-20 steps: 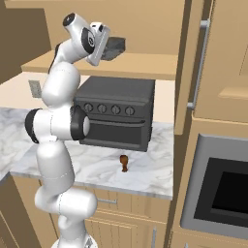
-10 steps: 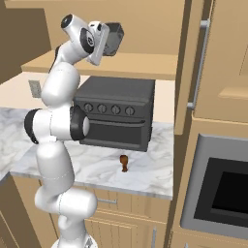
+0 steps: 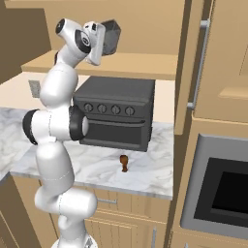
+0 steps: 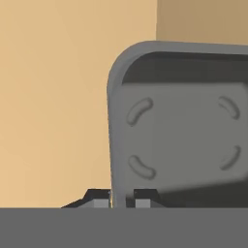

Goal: Retrieve the tupperware from the cabinet, then place the raw meat into the tupperware to avoid contamination.

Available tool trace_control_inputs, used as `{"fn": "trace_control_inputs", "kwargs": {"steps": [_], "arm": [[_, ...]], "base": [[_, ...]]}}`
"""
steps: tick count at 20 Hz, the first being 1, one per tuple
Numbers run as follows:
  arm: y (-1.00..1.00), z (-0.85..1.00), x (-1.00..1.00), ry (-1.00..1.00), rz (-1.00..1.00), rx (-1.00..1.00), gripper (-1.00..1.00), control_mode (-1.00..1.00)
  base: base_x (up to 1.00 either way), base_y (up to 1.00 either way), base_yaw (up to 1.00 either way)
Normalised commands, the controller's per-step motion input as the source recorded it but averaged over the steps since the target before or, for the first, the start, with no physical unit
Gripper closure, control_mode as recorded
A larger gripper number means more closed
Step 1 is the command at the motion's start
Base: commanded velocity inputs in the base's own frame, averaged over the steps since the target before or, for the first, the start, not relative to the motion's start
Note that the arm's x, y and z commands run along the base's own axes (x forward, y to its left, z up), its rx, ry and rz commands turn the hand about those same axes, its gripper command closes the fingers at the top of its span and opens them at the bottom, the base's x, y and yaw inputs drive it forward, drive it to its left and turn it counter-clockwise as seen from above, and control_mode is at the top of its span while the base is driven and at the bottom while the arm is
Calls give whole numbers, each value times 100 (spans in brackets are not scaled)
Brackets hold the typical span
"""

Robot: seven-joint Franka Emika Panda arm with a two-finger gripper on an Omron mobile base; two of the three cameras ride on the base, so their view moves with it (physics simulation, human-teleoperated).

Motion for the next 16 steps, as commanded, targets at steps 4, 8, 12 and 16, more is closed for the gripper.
{"fn": "trace_control_inputs", "kwargs": {"steps": [4, 8, 12, 16], "arm": [[0, 4, -26, 0, -2, -2, 100, -100], [0, 1, -42, 0, -6, 0, 100, -100], [0, 3, -54, 0, -7, 0, 100, -100], [0, 2, -62, 0, -7, 0, 100, -100]], "base": [[0, 0, 0], [0, 0, 0], [0, 0, 0], [0, 0, 0]]}}
